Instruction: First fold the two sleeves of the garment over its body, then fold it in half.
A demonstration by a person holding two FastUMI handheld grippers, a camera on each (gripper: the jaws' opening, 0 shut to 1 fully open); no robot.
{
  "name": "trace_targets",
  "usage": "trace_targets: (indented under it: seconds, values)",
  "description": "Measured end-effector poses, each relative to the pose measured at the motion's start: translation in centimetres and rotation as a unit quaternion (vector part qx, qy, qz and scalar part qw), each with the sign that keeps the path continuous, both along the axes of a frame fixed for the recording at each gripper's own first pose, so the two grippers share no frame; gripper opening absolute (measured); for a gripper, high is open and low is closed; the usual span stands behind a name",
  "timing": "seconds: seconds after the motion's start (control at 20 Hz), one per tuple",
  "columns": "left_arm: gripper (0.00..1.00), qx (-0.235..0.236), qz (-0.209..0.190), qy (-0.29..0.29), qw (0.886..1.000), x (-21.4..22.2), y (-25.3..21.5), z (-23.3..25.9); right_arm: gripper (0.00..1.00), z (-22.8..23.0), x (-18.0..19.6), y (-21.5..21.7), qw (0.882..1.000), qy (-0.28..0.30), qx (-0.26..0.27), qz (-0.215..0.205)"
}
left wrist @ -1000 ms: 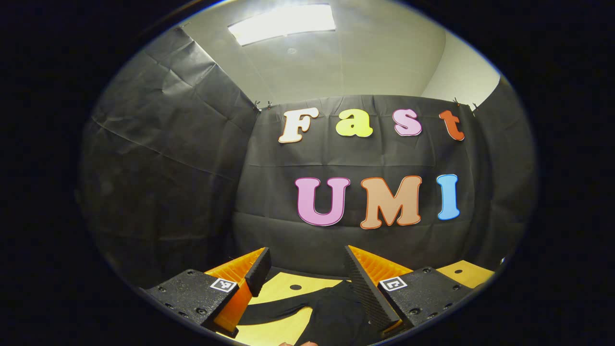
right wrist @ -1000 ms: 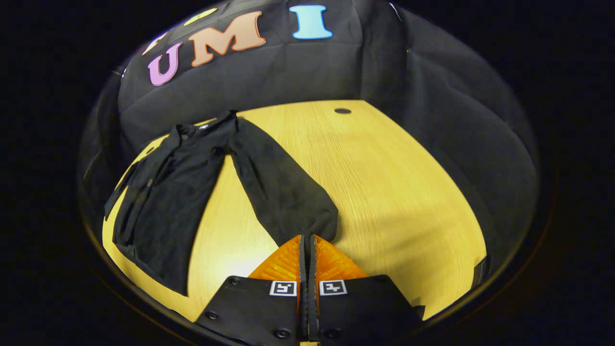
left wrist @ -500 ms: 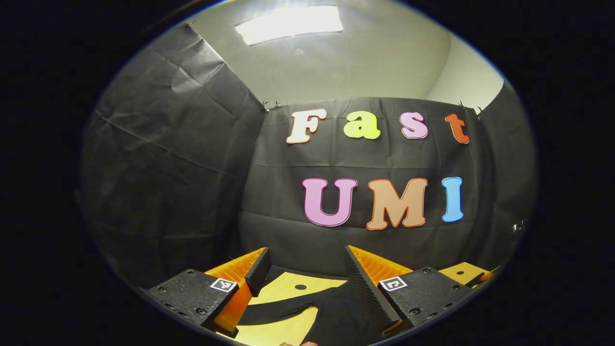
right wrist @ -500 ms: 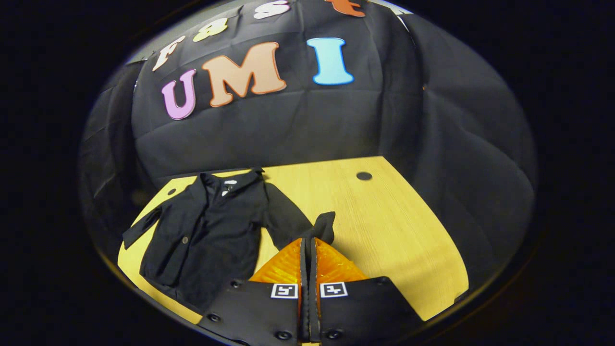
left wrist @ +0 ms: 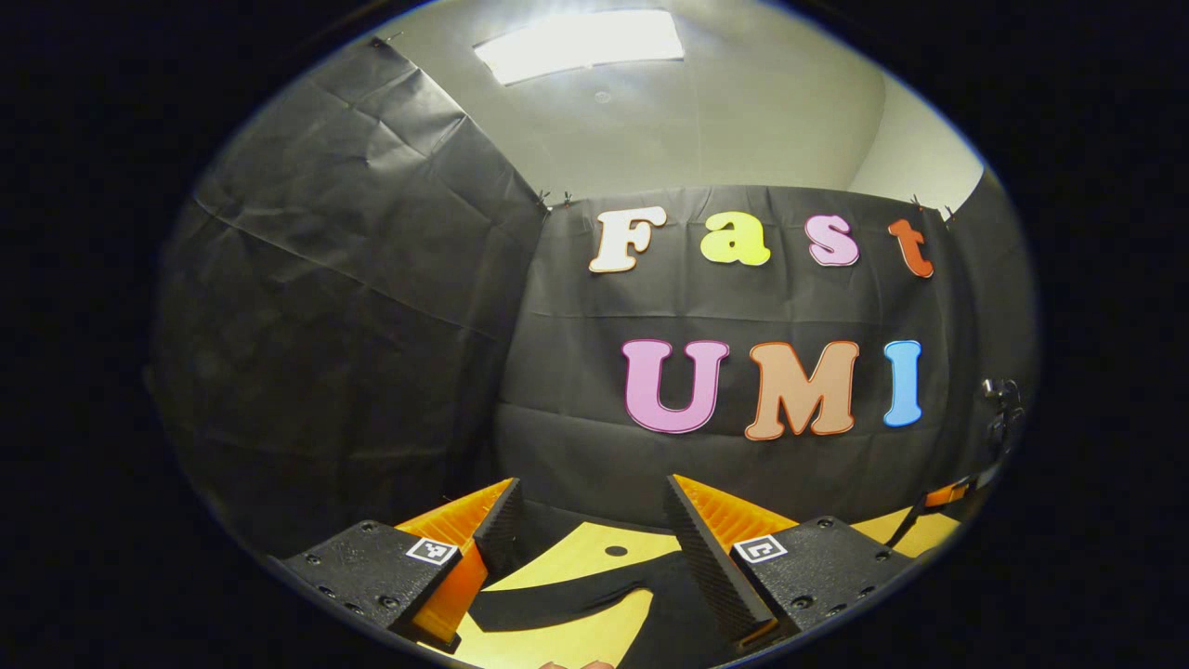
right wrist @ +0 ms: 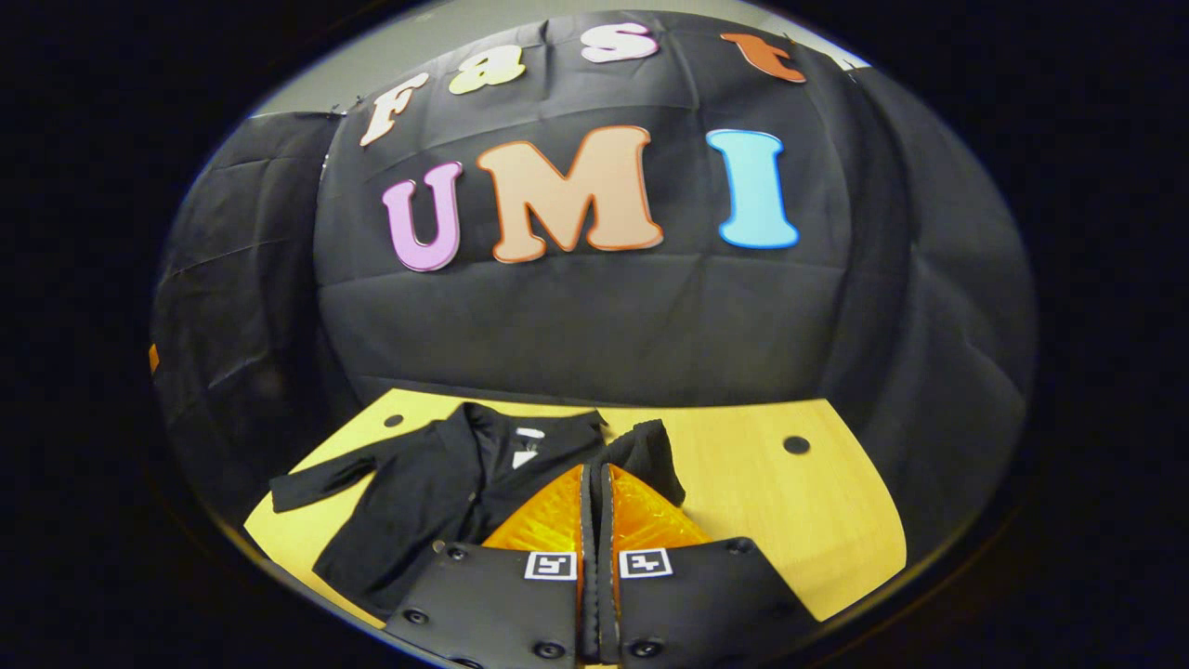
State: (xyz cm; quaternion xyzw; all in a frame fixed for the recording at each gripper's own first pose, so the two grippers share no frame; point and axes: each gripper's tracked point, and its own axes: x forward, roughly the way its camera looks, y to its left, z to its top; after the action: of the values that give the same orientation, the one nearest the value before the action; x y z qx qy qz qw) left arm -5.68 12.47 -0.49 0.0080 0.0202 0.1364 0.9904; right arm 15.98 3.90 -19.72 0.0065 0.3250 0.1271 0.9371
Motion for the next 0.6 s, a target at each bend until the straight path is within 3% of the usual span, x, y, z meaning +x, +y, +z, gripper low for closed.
trace_targets:
  seconds: [0.35,0.6]
  values:
    - [0.92,0.004,-0.002,0.020,1.000,0.5,2.9,-1.2,0.02,-0.1,2.9,11.6,0.996,-0.013,-0.014,0.093]
    - [0.92,0.010,0.002,0.025,1.000,0.4,5.2,-1.5,0.02,-3.1,3.3,19.9,0.989,0.003,-0.014,0.148]
